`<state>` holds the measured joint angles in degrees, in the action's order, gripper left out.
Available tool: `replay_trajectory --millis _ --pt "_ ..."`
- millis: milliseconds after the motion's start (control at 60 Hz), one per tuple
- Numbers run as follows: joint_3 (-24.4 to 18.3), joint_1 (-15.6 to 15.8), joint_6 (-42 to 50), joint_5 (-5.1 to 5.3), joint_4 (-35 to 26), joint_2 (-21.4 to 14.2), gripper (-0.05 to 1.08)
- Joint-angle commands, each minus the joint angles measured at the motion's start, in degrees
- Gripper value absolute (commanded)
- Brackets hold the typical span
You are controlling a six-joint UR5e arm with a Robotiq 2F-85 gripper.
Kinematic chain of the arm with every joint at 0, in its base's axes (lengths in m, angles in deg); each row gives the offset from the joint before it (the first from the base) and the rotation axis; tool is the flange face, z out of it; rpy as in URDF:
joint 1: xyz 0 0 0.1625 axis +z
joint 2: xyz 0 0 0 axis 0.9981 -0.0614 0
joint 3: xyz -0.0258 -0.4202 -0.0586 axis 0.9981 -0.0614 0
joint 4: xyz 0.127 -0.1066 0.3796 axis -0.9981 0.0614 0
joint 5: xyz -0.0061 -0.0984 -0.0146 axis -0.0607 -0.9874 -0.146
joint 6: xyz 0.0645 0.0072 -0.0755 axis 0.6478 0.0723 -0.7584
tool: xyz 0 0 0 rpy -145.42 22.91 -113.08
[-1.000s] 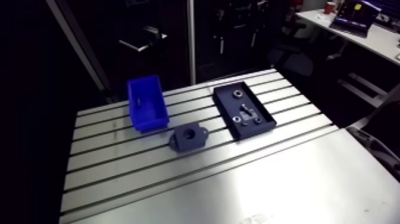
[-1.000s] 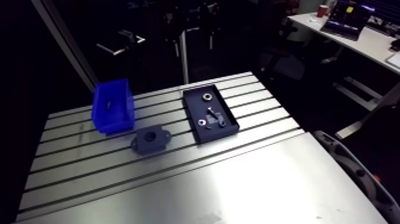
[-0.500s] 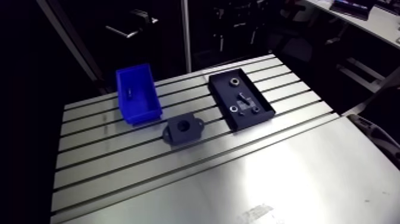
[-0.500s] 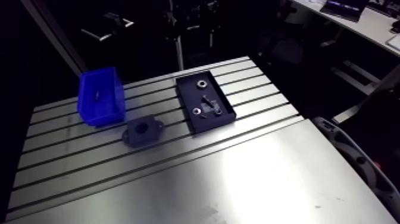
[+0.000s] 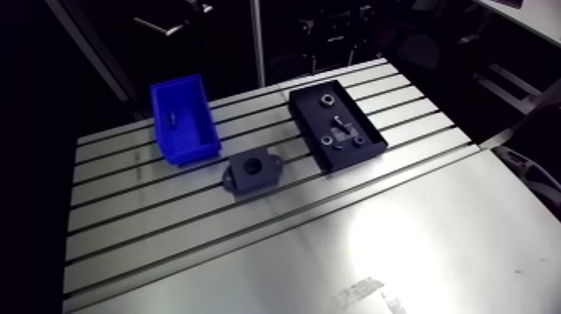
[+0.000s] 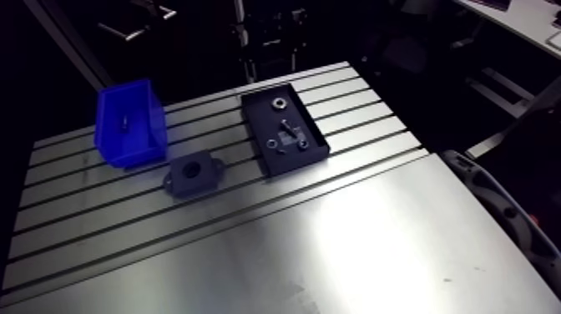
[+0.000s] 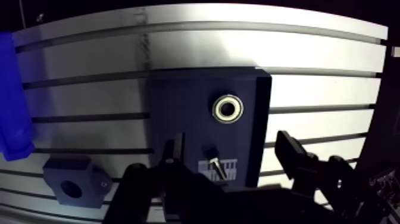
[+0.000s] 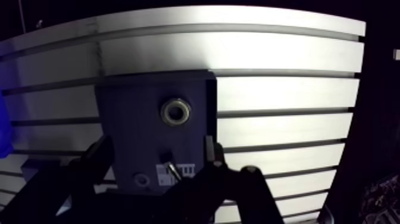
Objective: Pick up the bearing and press it into the housing until flush.
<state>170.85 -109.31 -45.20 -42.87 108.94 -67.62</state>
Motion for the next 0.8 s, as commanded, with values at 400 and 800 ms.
replay_trajectory --millis 400,800 --pt "0.35 -0.64 0.17 -0.28 1.92 3.39 0.29" --pt "0.35 -0.64 0.34 -0.28 2.1 4.62 0.33"
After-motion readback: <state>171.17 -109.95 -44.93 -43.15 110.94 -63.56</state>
